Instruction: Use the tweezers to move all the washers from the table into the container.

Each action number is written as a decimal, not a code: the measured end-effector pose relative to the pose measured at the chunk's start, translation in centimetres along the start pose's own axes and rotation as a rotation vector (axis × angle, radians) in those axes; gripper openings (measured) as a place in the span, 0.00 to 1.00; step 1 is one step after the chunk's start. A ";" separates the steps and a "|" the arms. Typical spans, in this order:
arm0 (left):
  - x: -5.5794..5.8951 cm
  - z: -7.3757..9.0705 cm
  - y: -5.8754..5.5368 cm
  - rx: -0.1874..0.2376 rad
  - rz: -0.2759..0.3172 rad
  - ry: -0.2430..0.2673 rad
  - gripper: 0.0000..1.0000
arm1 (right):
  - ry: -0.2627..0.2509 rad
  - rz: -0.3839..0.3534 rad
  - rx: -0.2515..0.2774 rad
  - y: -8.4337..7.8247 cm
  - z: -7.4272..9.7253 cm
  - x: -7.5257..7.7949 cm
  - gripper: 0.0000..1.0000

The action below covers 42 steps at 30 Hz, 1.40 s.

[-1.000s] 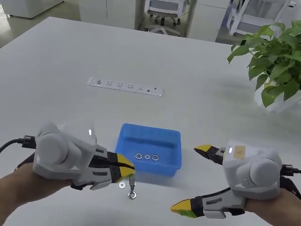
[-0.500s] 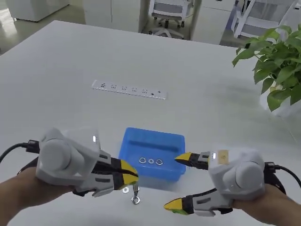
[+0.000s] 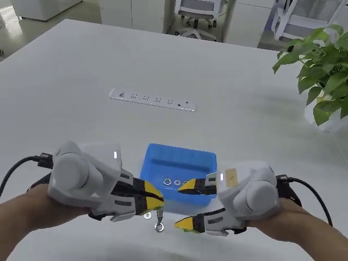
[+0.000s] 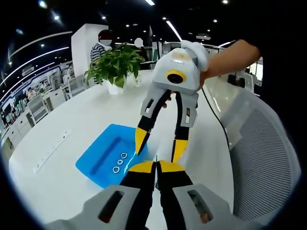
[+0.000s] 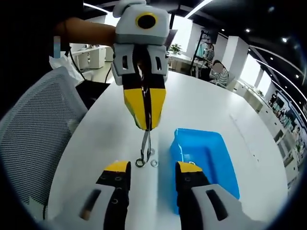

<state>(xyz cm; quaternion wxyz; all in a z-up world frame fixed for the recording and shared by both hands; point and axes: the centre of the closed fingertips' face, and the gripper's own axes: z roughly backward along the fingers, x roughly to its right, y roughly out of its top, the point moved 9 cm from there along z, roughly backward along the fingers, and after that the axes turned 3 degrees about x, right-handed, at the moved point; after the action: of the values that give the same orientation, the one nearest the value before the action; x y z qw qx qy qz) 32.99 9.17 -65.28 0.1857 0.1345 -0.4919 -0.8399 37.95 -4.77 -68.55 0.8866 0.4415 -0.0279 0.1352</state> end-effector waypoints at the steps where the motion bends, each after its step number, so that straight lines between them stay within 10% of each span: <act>1: 0.0 0.0 0.0 -0.002 -0.002 -0.001 0.06 | 0.012 0.006 -0.004 0.1 -0.3 0.0 0.36; 22: -0.2 -0.2 -0.1 -0.018 -0.001 -0.017 0.06 | 0.187 0.105 -0.059 0.6 -3.9 0.0 0.14; 42: -0.2 -0.3 -0.1 -0.030 0.010 -0.010 0.07 | 0.189 0.045 -0.071 0.5 -3.9 0.1 0.09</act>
<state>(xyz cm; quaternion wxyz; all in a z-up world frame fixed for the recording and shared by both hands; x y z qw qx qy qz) 33.29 9.12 -65.50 0.1895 0.1250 -0.4807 -0.8470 37.67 -1.37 -70.47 0.8971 0.3943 0.0411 0.1950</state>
